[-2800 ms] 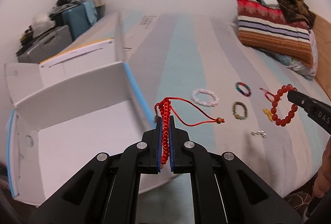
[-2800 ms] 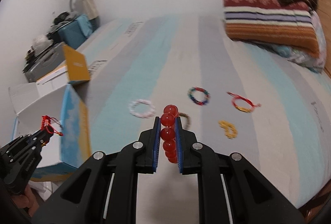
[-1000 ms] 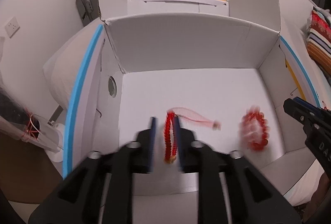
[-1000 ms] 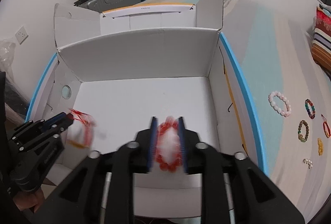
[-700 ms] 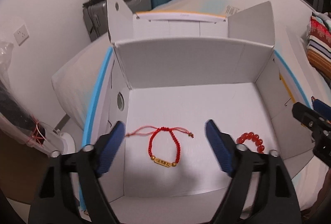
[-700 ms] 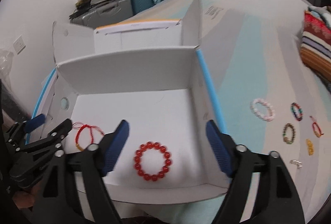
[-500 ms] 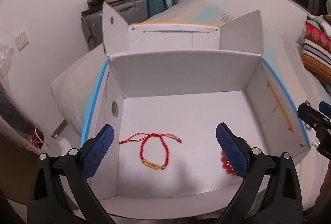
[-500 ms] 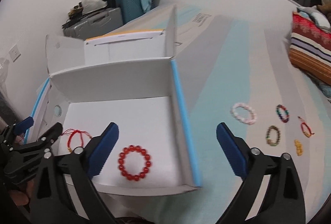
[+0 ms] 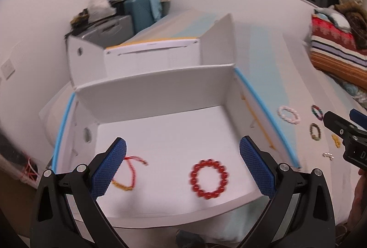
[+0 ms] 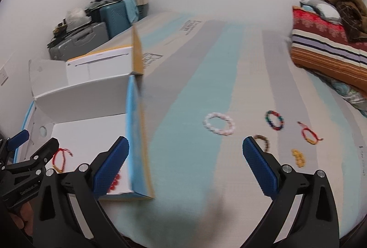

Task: Organize jewelry
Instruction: 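Move both open tools back over the remaining bracelets on the bed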

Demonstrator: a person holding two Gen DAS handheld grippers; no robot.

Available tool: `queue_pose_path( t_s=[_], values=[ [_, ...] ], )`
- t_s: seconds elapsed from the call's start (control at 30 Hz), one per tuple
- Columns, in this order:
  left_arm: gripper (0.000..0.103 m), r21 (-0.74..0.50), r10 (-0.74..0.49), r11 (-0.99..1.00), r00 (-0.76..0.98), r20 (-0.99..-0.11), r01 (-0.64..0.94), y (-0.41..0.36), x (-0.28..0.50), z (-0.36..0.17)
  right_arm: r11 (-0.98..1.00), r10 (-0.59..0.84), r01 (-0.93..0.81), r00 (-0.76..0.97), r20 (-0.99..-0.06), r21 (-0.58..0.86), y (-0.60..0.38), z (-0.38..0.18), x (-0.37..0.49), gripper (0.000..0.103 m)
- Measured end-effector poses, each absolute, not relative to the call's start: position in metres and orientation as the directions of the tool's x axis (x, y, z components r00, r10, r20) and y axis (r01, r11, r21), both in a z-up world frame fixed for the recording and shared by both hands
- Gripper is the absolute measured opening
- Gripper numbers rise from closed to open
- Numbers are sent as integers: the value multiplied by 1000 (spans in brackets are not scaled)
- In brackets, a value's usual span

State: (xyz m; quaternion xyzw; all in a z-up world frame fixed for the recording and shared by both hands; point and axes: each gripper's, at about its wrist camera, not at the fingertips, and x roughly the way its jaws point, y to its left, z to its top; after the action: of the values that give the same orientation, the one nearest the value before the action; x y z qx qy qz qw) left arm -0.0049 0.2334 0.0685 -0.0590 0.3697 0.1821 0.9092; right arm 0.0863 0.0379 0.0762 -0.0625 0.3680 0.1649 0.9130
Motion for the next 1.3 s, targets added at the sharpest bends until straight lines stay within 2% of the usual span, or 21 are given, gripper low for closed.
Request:
queue_pose_path(
  t_s=[0.3,0.73,1.3],
  values=[
    [97,24,203,966,701,-684,-257,161,24,72,967,195,-253,706,-681,14,-40,79,103,95],
    [97,26,101,993,715,-692,-115,67,61,61,991,113,-133,704,-701,27,-138,55,130,95],
    [97,39,23,999,664,-748,10,-21,123,5,995,94,-23,615,-783,102,-206,-10,181,96]
  ],
)
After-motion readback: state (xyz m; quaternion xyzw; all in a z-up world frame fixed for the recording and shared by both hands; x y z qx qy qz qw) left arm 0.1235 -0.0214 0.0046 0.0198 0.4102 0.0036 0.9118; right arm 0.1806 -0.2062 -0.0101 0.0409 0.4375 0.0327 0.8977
